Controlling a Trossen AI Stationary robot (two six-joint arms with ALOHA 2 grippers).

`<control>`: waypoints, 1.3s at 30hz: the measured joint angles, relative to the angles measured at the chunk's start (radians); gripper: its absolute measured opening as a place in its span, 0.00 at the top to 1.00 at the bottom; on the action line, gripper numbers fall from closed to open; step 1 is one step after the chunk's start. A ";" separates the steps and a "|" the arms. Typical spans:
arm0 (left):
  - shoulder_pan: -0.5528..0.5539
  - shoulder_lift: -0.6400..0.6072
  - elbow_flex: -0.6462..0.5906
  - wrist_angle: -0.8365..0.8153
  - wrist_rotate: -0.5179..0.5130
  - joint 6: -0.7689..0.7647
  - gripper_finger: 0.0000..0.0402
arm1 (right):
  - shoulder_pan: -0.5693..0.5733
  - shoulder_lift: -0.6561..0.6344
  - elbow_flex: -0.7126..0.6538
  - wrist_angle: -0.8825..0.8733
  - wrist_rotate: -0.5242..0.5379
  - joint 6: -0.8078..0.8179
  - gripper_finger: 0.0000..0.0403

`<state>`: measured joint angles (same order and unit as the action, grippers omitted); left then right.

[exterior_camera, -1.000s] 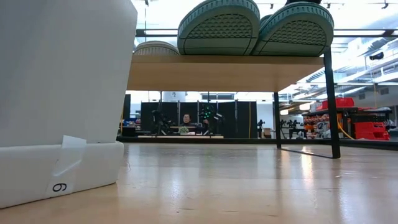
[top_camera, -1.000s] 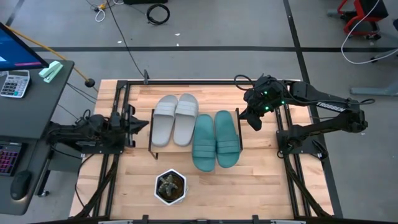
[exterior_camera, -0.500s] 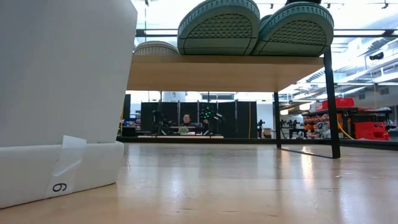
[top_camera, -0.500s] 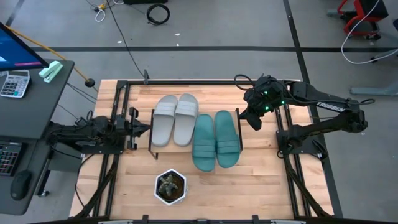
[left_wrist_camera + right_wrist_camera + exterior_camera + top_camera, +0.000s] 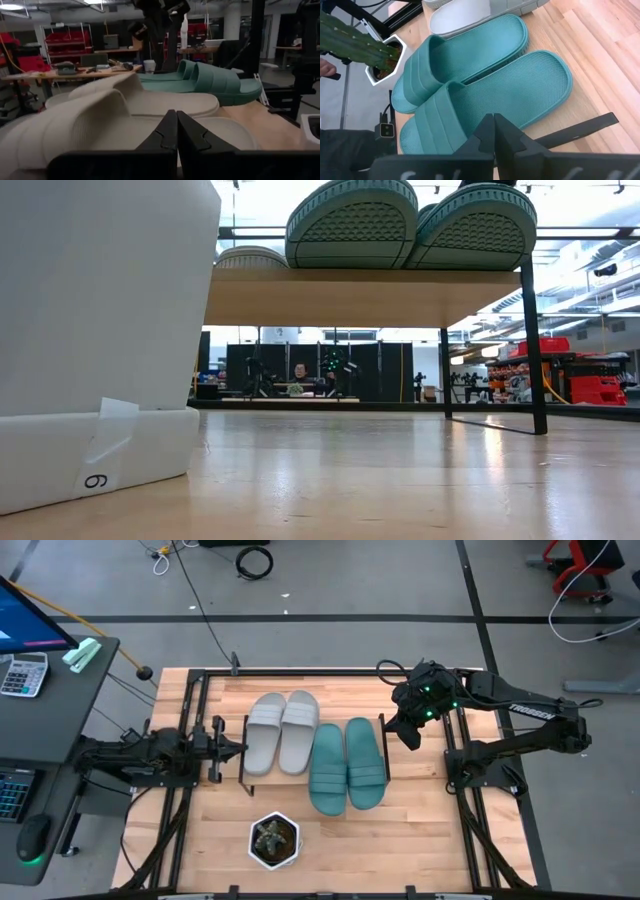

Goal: Pick and place slides into the shelf
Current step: Return to Home Position

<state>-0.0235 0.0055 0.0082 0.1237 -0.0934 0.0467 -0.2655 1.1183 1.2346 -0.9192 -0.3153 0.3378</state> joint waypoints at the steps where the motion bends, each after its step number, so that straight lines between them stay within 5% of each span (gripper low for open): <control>1: 0.000 0.000 0.000 -0.006 -0.003 -0.009 0.99 | 0.000 0.000 0.000 0.000 0.000 0.000 1.00; 24: 0.000 0.000 -0.001 -0.040 -0.019 -0.132 0.94 | 0.014 -0.026 -0.002 -0.026 0.018 -0.031 1.00; 33: 0.000 0.000 -0.001 -0.040 -0.019 -0.140 0.97 | 0.088 -0.131 -0.010 -0.060 0.154 -0.138 1.00; 39: 0.000 0.000 -0.001 -0.040 -0.019 -0.140 0.96 | 0.132 -0.319 -0.199 0.056 0.154 -0.111 1.00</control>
<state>-0.0235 0.0059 0.0074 0.0841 -0.1120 -0.0929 -0.1334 0.7997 1.0357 -0.8628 -0.1612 0.2266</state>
